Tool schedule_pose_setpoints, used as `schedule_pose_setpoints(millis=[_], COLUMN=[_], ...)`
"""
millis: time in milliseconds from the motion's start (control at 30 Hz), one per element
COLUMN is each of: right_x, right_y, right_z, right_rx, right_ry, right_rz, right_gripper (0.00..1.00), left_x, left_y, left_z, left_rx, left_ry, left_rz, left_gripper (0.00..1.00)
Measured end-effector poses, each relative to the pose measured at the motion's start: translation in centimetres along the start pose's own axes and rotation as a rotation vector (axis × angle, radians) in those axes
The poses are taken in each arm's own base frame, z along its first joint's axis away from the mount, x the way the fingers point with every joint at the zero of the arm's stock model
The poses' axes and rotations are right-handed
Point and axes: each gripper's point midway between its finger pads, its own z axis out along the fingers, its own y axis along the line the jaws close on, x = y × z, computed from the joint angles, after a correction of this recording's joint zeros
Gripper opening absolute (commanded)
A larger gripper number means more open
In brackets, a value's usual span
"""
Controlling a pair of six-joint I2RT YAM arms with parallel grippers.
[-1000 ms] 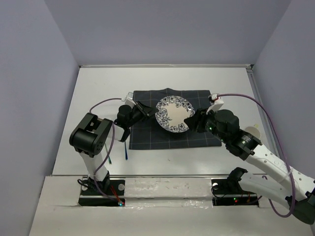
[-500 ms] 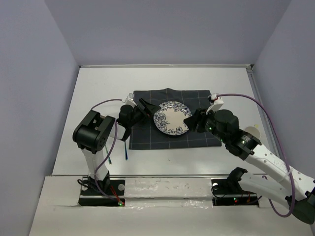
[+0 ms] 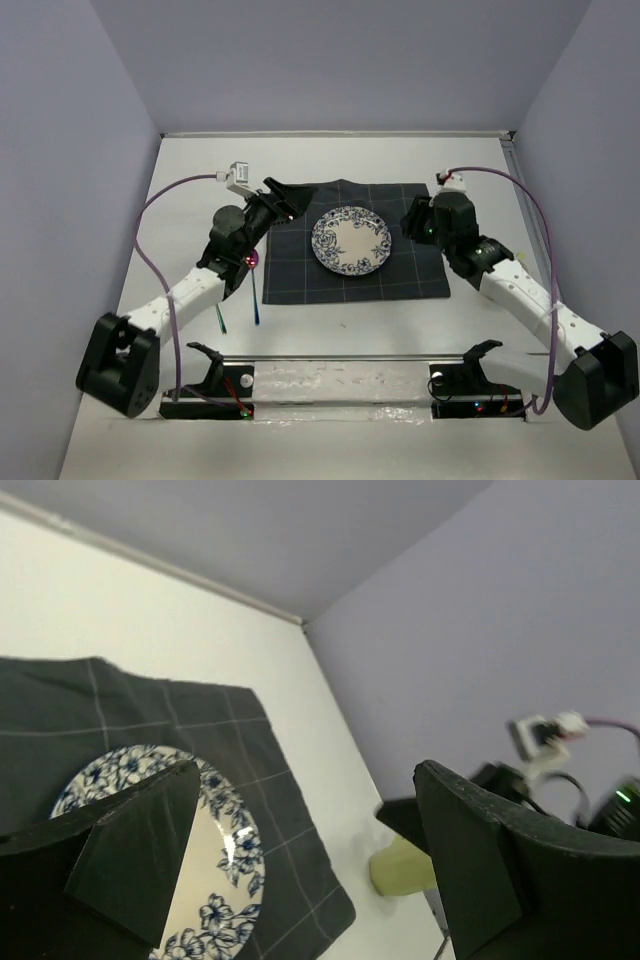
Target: Set the dinner table for one person
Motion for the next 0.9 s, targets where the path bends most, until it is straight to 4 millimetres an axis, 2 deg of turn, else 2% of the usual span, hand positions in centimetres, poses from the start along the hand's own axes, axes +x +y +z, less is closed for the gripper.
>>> schedule_pose_setpoints(millis=[67,133,233,300,400,467,533,600,633,700,767,800,900], right_x=[-1.7,-3.7,-5.0,-5.1,-4.7,-5.6,-6.9,-8.1,-8.2,-7.6,-6.6,-5.6,-2.3], right_y=[-1.9,-3.9,-6.5,-7.6,-8.2,-7.9,-8.1,-9.1,-9.8,-11.2,-12.7,-13.6,-15.8], right_z=[1.2,2.8,5.3,6.5,6.3,4.7,1.8,-2.4,-4.1,-6.5,-8.2,-8.5,-8.9], right_rx=[0.057,0.116,0.186,0.215,0.233,0.223,0.242,0.283,0.307,0.360,0.420,0.462,0.573], right_ry=[-0.014,-0.029,-0.016,0.003,0.024,-0.010,-0.089,-0.215,-0.259,-0.305,-0.322,-0.307,-0.230], right_rz=[0.030,0.063,0.093,0.103,0.103,0.102,0.117,0.156,0.176,0.215,0.255,0.268,0.302], right_gripper=[0.35,0.29,0.26,0.26,0.31,0.36,0.41,0.51,0.52,0.64,0.66,0.70,0.70], left_x=[-1.5,-2.3,-2.9,-3.0,-3.8,-4.7,-4.7,-4.7,-4.5,-3.9,-3.2,-3.0,-2.5], left_y=[-3.2,-5.3,-7.0,-7.3,-8.1,-9.0,-8.7,-8.6,-8.3,-7.4,-6.5,-6.3,-6.3], left_z=[-1.6,-3.2,-5.6,-7.3,-9.7,-11.2,-12.3,-13.2,-13.4,-13.6,-13.6,-13.7,-14.3], left_rx=[0.057,0.097,0.119,0.108,0.092,0.095,0.081,0.077,0.072,0.046,0.026,0.023,0.040], left_ry=[-0.045,-0.057,-0.057,-0.045,-0.036,-0.047,-0.035,-0.030,-0.023,0.011,0.048,0.064,0.085], left_rz=[0.042,0.077,0.129,0.168,0.257,0.322,0.389,0.433,0.456,0.495,0.519,0.529,0.548], left_gripper=[0.99,0.99,0.99,0.99,0.99,0.99,0.99,0.99,0.99,0.99,0.99,0.99,0.99])
